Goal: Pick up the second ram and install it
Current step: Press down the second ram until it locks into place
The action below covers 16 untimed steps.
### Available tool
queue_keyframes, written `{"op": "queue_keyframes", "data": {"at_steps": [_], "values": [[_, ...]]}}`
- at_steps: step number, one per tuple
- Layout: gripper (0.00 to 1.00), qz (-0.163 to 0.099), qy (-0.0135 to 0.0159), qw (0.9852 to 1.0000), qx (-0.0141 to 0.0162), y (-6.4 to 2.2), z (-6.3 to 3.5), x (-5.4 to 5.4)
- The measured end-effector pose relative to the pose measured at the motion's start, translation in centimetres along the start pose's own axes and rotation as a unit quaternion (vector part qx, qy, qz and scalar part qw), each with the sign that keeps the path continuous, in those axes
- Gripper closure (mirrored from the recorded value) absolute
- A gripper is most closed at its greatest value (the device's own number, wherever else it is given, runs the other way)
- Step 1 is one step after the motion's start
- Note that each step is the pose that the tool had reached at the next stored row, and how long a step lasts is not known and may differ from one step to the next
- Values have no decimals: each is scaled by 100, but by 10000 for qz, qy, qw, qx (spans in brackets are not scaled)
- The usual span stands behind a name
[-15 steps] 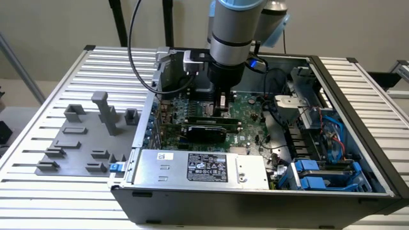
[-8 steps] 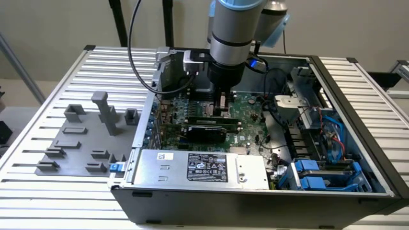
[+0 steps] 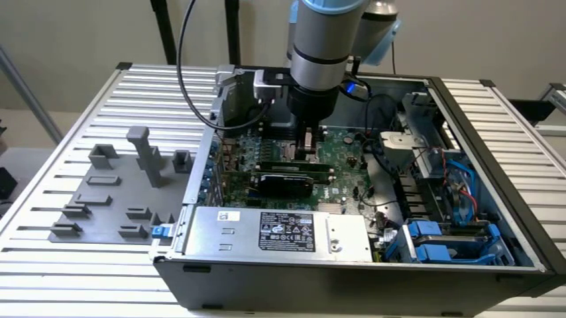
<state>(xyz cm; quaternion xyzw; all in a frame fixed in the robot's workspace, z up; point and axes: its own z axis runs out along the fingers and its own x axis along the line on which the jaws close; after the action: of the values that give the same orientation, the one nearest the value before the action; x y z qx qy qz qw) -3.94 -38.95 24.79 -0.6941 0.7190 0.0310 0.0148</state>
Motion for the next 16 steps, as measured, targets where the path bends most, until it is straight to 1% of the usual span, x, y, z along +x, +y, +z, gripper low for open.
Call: {"op": "queue_keyframes", "data": {"at_steps": [4, 12, 14, 15, 16], "values": [[100, 0, 1, 10000, 0, 0, 16, 1], [100, 0, 0, 10000, 0, 15, 163, -4], [100, 0, 7, 10000, -3, 16, 194, -2], [100, 0, 4, 10000, -3, 16, 214, -1], [100, 0, 8, 10000, -3, 17, 230, 1]]}}
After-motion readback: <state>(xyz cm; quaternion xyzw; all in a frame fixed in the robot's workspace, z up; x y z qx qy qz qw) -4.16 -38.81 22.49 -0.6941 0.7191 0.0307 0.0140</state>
